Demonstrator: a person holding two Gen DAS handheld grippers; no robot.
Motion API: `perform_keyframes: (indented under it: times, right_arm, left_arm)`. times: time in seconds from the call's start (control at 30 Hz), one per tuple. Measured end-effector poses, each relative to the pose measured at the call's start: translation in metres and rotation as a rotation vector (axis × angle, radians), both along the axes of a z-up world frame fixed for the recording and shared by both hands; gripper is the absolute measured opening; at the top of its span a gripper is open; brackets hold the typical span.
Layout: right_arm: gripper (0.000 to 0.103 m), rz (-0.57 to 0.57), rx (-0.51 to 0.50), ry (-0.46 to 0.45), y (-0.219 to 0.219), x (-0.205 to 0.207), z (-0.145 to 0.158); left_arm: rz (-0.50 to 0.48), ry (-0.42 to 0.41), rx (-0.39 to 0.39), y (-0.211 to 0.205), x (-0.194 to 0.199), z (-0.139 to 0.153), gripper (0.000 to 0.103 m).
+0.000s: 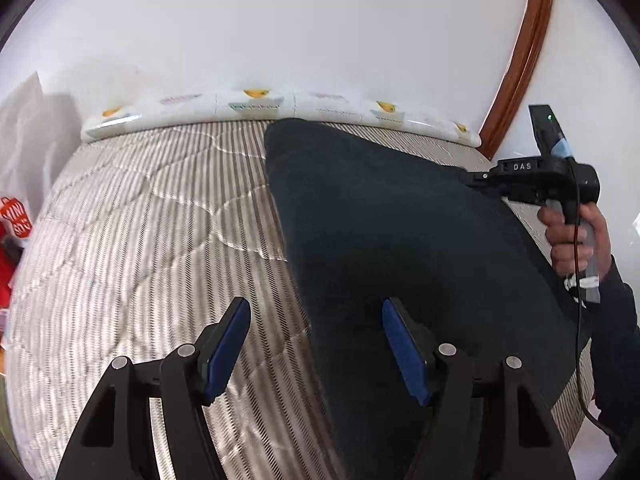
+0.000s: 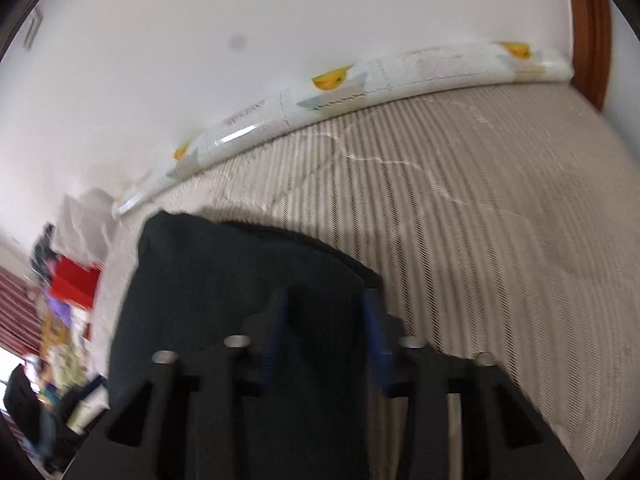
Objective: Fold small clothes
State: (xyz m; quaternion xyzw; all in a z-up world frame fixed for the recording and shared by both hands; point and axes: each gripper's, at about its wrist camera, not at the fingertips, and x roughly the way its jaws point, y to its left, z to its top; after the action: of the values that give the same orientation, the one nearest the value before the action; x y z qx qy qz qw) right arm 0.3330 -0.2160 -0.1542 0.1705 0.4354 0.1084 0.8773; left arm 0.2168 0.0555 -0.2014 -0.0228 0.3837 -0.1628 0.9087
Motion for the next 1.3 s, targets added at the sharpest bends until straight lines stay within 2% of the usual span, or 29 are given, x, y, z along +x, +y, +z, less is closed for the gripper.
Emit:
perform_keyframes:
  times: [0.03,0.1,0.23,0.33,0.4,0.43,0.47,0.6,0.7,0.8,0.83,0.87,0.9,1.0,1.07,1.1,1.2,1.23,1.3]
  right_arm:
    - [0.007,0.012,-0.003,-0.071,-0.002,-0.005,0.009]
    - [0.005,-0.003,-0.041,-0.142,-0.007,-0.014,0.018]
    - [0.007,-0.014,-0.037,-0.071,-0.009,-0.010,0.008]
    - [0.013,-0.055,-0.073,-0.075,-0.013,-0.026,0.015]
    - [0.024,-0.062,-0.074,-0.089,-0.020,-0.045,0.020]
    - [0.036,-0.059,-0.072,-0.090,-0.022,-0.059,0.022]
    - [0.043,-0.055,-0.069,-0.092,-0.024,-0.068,0.023]
    - [0.048,-0.014,-0.063,-0.076,-0.020,-0.112,0.015]
    - [0.050,-0.012,-0.029,-0.054,-0.016,-0.140,-0.005]
    - [0.050,-0.020,0.018,-0.036,-0.012,-0.145,-0.022]
    - [0.044,-0.014,0.039,-0.025,-0.008,-0.144,-0.027]
    - [0.016,-0.002,0.059,-0.035,-0.006,-0.144,-0.028]
    - [0.008,0.011,0.069,-0.064,-0.005,-0.148,-0.026]
    - [0.007,-0.014,0.062,-0.173,-0.015,-0.167,-0.015]
    - [0.007,-0.024,0.060,-0.148,-0.016,-0.167,-0.018]
    - [0.007,-0.031,0.027,-0.134,-0.012,-0.166,-0.019]
    - [0.009,-0.051,-0.085,-0.172,0.001,-0.175,-0.011]
    - [0.013,-0.057,-0.112,-0.188,0.005,-0.178,-0.008]
    - [0.013,-0.068,-0.137,-0.212,0.009,-0.186,-0.003]
  left_arm:
    - [0.001,0.007,-0.008,0.000,0.001,-0.002,0.067]
    - [-0.002,0.022,-0.033,0.002,0.002,-0.003,0.067]
    - [0.000,0.025,-0.037,0.000,0.004,-0.004,0.067]
    - [0.012,0.022,-0.038,-0.001,0.003,-0.005,0.067]
    - [0.015,0.017,-0.031,-0.001,0.001,-0.004,0.067]
    - [0.017,0.016,-0.029,-0.001,0.000,-0.004,0.067]
    - [0.020,0.016,-0.028,-0.001,-0.001,-0.003,0.067]
    - [0.024,0.003,-0.030,0.000,-0.014,-0.001,0.067]
    - [0.021,0.001,-0.055,0.003,-0.028,-0.002,0.067]
    - [0.023,0.003,-0.064,0.005,-0.037,-0.005,0.067]
    - [0.027,0.004,-0.065,0.005,-0.038,-0.005,0.067]
    - [0.033,0.007,-0.069,0.006,-0.040,-0.006,0.067]
    - [0.037,0.009,-0.070,0.006,-0.042,-0.006,0.067]
    - [0.044,0.004,-0.060,0.008,-0.048,-0.005,0.067]
    - [0.046,-0.003,-0.053,0.007,-0.052,-0.004,0.067]
    - [0.052,-0.009,-0.049,0.007,-0.053,-0.004,0.067]
    - [0.071,-0.016,-0.041,0.007,-0.058,-0.005,0.067]
    - [0.074,-0.020,-0.039,0.007,-0.059,-0.004,0.067]
    - [0.076,-0.025,-0.032,0.007,-0.063,-0.003,0.067]
